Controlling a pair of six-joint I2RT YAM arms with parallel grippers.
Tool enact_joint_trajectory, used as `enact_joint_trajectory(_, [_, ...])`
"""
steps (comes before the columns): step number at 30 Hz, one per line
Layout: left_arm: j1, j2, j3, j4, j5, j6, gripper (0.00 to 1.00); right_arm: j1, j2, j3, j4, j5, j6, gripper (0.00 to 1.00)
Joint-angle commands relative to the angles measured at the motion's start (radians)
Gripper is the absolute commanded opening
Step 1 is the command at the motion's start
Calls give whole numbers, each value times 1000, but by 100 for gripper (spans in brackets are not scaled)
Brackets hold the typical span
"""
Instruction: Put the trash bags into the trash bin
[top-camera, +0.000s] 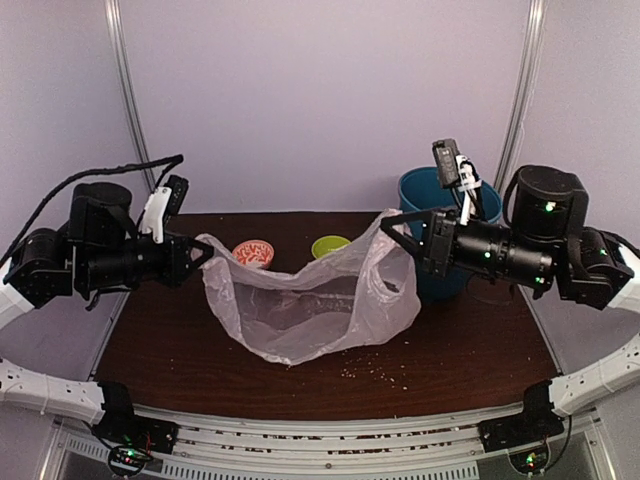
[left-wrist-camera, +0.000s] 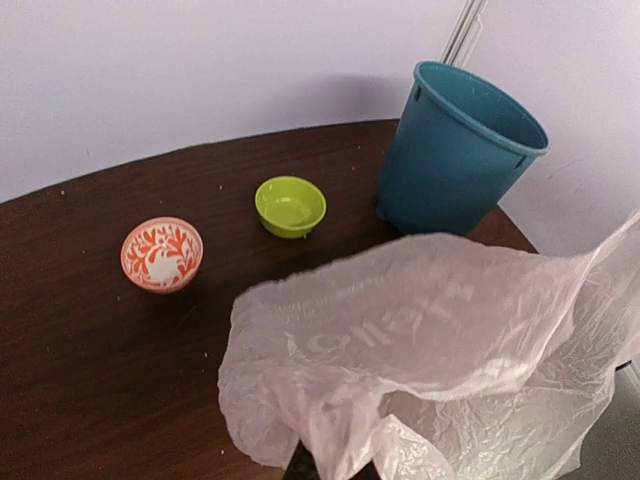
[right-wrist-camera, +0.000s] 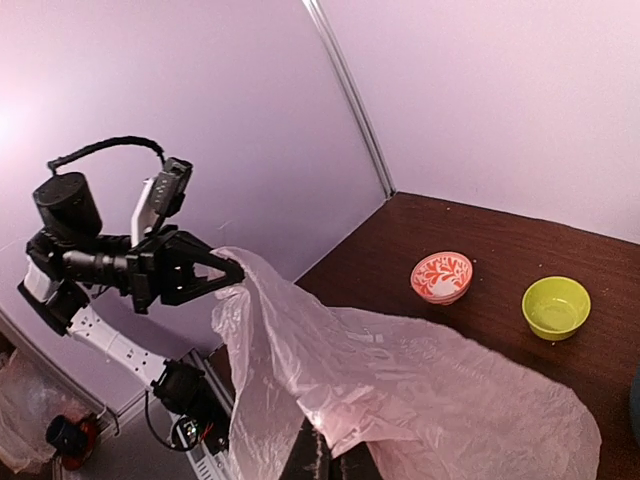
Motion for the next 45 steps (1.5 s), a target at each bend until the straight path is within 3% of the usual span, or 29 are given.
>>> enact_joint_trajectory(1, [1, 75, 199, 15, -60, 41, 0, -66, 116, 137, -49, 61, -2, 0])
enact_joint_trajectory(6, [1, 177, 409, 22, -65, 69, 0, -150, 218, 267, -101, 69, 42, 0])
enact_joint_trajectory(11, [3, 298, 519, -117, -94, 26, 0, -218, 274, 332, -112, 22, 69, 0])
enact_joint_trajectory(14, [10, 307, 437, -185, -116, -59, 0, -246, 304, 309, -139, -27, 99, 0])
enact_joint_trajectory(17, [49, 284, 293, -177, -44, -120, 0, -280, 337, 217, -147, -106, 165, 0])
enact_joint_trajectory(20, [156, 296, 208, -109, 40, -80, 0, -345, 415, 164, -149, -256, 250, 0])
enact_joint_trajectory(22, [225, 345, 235, -77, 44, -22, 0, -371, 480, 210, -155, -289, 248, 0])
enact_joint_trajectory(25, [292, 477, 425, -79, -4, 79, 0, -411, 583, 377, -176, -242, 194, 0])
enact_joint_trajectory(26, [315, 525, 565, -92, 3, 107, 0, -425, 625, 467, -195, -235, 184, 0])
enact_joint_trajectory(30, [352, 713, 1084, -158, 82, 171, 0, -446, 793, 951, -324, -219, 109, 0])
enact_joint_trajectory(33, [353, 741, 1290, -108, 88, 160, 0, -443, 841, 1265, -395, -216, 56, 0])
enact_joint_trajectory(35, [352, 673, 1235, 83, 159, 205, 0, -428, 784, 1291, -323, -250, 5, 0])
enact_joint_trajectory(38, [331, 513, 1025, 394, 269, 318, 0, -355, 615, 1044, -158, -244, -152, 0])
enact_joint_trajectory(42, [321, 386, 738, 349, 301, 452, 0, -295, 435, 601, -29, -188, -214, 0])
enact_joint_trajectory(45, [285, 252, 314, 340, 239, 398, 0, -294, 363, 265, 46, -164, -103, 0])
